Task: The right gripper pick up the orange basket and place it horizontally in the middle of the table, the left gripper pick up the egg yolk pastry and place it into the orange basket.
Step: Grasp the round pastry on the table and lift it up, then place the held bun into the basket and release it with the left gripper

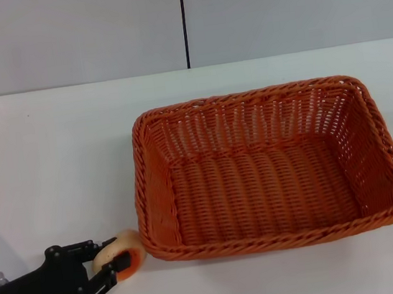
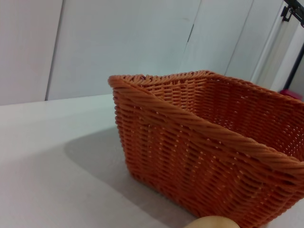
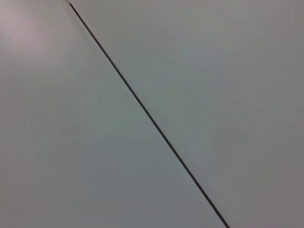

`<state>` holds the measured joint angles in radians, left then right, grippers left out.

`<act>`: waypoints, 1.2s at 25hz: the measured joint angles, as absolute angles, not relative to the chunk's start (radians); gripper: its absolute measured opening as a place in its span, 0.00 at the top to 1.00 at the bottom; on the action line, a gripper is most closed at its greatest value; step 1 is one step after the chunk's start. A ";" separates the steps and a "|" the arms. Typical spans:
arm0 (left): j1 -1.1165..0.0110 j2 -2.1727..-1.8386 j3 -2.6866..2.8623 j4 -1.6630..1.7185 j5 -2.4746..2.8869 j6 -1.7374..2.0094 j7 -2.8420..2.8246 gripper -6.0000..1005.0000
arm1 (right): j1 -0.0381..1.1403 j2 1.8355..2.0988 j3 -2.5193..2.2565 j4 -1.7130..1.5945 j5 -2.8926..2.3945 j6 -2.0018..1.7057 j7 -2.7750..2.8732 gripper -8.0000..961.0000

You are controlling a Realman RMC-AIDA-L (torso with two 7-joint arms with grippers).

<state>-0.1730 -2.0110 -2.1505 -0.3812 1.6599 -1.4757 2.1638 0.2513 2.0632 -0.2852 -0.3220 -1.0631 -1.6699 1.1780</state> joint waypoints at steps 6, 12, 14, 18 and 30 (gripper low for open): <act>-0.174 -2.010 -2.229 -0.381 1.654 -1.467 2.164 0.73 | 0.253 2.063 -0.285 -0.322 -1.063 -1.668 1.178 0.36; -0.191 -2.024 -2.484 -0.389 1.653 -1.465 2.161 0.76 | 0.253 2.063 -0.285 -0.319 -1.063 -1.667 1.178 0.36; -0.222 -2.047 -2.649 -0.389 1.651 -1.482 2.155 0.77 | 0.256 2.063 -0.285 -0.311 -1.063 -1.667 1.177 0.36; -0.287 -2.057 -2.699 -0.378 1.650 -1.558 2.154 0.80 | 0.257 2.063 -0.286 -0.301 -1.064 -1.668 1.176 0.36; -0.501 -2.069 -2.443 -0.229 1.650 -1.632 2.163 0.92 | 0.253 2.063 -0.287 -0.284 -1.066 -1.661 1.166 0.36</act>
